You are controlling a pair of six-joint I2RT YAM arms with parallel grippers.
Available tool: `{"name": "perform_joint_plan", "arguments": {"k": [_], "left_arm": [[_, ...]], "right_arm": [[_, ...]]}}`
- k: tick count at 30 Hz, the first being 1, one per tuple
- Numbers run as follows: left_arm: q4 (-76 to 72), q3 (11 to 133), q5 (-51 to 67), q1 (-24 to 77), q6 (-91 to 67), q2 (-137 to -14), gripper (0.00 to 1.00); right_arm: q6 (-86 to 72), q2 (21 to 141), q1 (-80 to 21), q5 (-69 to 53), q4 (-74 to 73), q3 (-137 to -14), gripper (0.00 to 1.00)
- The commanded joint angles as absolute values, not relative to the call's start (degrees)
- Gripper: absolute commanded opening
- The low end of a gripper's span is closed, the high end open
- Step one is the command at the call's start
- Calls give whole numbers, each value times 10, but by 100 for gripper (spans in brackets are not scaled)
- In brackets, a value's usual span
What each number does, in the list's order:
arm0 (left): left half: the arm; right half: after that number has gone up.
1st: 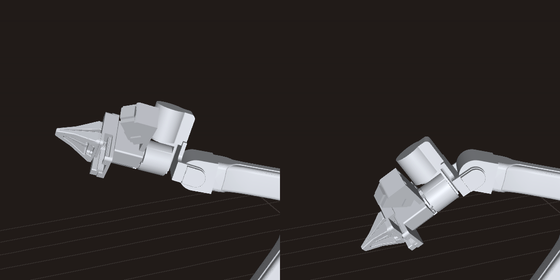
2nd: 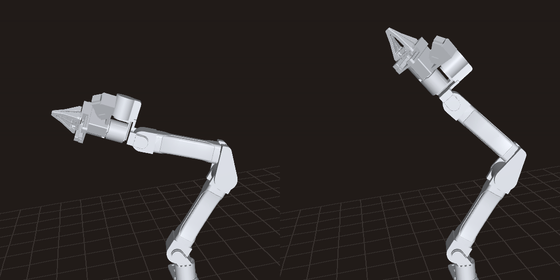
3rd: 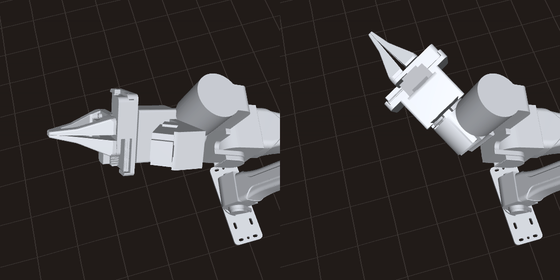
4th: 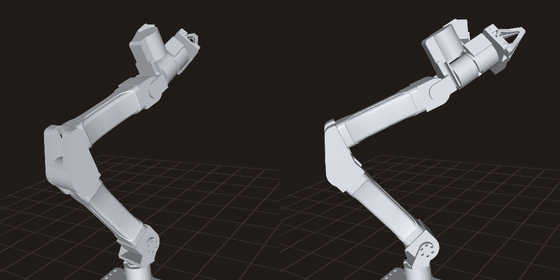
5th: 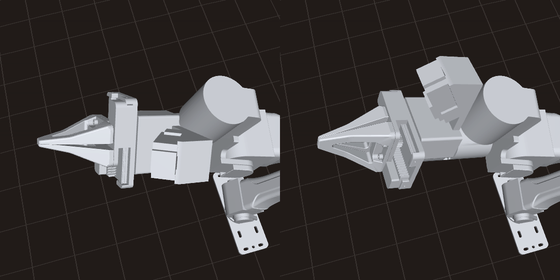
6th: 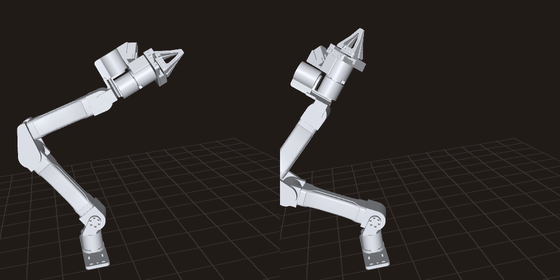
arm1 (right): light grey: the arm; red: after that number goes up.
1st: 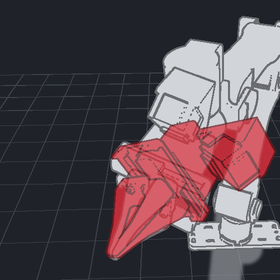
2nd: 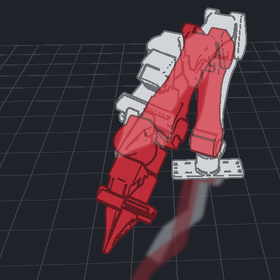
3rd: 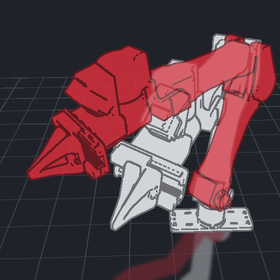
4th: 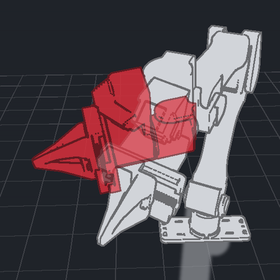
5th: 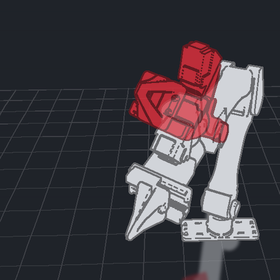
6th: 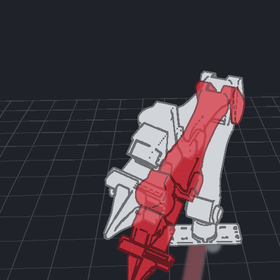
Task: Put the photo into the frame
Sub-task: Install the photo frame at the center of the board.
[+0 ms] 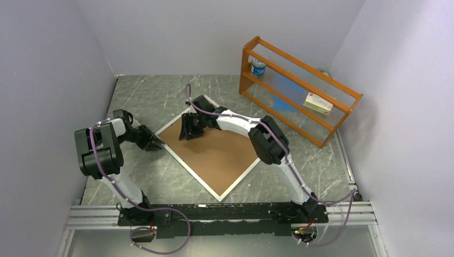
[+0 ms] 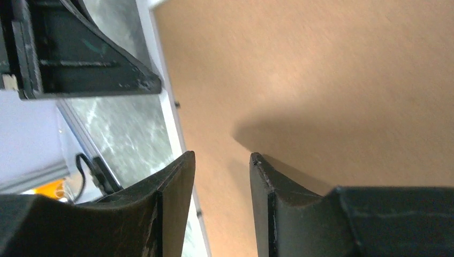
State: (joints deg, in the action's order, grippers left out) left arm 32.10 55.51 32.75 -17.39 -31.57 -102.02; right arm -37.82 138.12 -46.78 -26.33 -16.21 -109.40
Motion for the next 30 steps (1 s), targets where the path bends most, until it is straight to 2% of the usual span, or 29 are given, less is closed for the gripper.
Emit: {"name": "perform_joint_plan", "arguments": {"k": [1, 4, 8, 10, 15, 18, 23, 30], "left_arm": [[296, 533, 366, -168, -307, -973, 45], [295, 529, 419, -169, -296, -967, 54], [286, 509, 472, -168, -299, -981, 57], [288, 499, 461, -167, -301, -985, 55], [301, 487, 430, -167, -313, -995, 46], [272, 474, 453, -166, -344, -999, 41], [288, 474, 416, -166, -340, -1010, 30], [309, 481, 390, -166, -330, -1024, 23]], "right_arm": [[-280, 1289, -456, -300, -137, -1025, 45], [-193, 1282, -471, -439, -172, -1026, 46], [-137, 1282, -500, -461, -240, -1030, 43], [-137, 1291, -508, -471, -254, -1034, 38], [-139, 1310, -519, -463, -263, -1046, 26], [-156, 1314, -520, -463, -241, -1040, 25], [-160, 1356, -517, -451, -264, -1070, 24], [-183, 1386, -506, -433, -258, -1070, 22]]}}
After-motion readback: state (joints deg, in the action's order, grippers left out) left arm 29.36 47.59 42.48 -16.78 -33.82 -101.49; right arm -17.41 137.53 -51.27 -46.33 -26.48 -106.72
